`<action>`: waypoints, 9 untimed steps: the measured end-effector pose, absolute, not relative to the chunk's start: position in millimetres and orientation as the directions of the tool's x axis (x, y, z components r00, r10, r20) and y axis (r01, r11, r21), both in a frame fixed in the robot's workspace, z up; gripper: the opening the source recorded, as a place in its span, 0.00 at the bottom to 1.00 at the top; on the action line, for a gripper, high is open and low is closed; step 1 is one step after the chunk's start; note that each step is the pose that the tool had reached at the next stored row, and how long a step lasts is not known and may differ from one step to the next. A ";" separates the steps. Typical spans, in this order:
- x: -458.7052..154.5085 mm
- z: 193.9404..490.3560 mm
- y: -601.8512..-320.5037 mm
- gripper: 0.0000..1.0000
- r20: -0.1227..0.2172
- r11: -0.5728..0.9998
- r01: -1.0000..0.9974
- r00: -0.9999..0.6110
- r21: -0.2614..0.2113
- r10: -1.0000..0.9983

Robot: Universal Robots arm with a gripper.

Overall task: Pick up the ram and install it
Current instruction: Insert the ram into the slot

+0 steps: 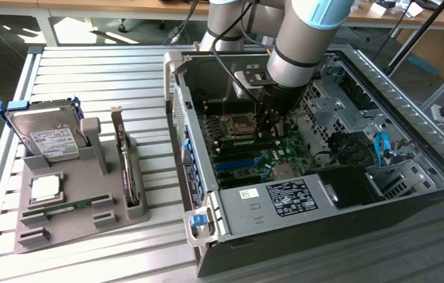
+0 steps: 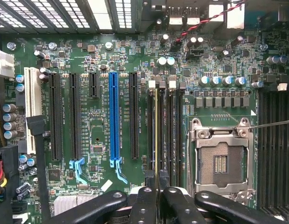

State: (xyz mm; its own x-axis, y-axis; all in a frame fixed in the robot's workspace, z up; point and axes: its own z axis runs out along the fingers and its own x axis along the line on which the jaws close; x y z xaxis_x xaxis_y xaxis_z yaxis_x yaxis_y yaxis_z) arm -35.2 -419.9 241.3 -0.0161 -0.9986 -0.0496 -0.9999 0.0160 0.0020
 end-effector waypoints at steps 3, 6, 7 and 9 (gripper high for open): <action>-35.2 240.8 -419.9 0.12 -0.049 0.016 -1.000 -0.016 0.002 -0.999; -35.2 239.6 -419.9 0.12 -0.048 0.016 -1.000 -0.016 0.002 -0.999; -35.2 239.4 -419.9 0.12 -0.047 0.016 -1.000 -0.016 0.002 -0.999; -35.2 238.9 -419.8 0.12 -0.042 0.016 -1.000 -0.016 0.002 -0.999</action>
State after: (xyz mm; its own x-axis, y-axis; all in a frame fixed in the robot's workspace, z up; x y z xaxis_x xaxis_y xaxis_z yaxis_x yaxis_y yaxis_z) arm -35.2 -419.8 238.9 -0.0161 -0.9990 -0.0424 -0.9999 0.0160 0.0019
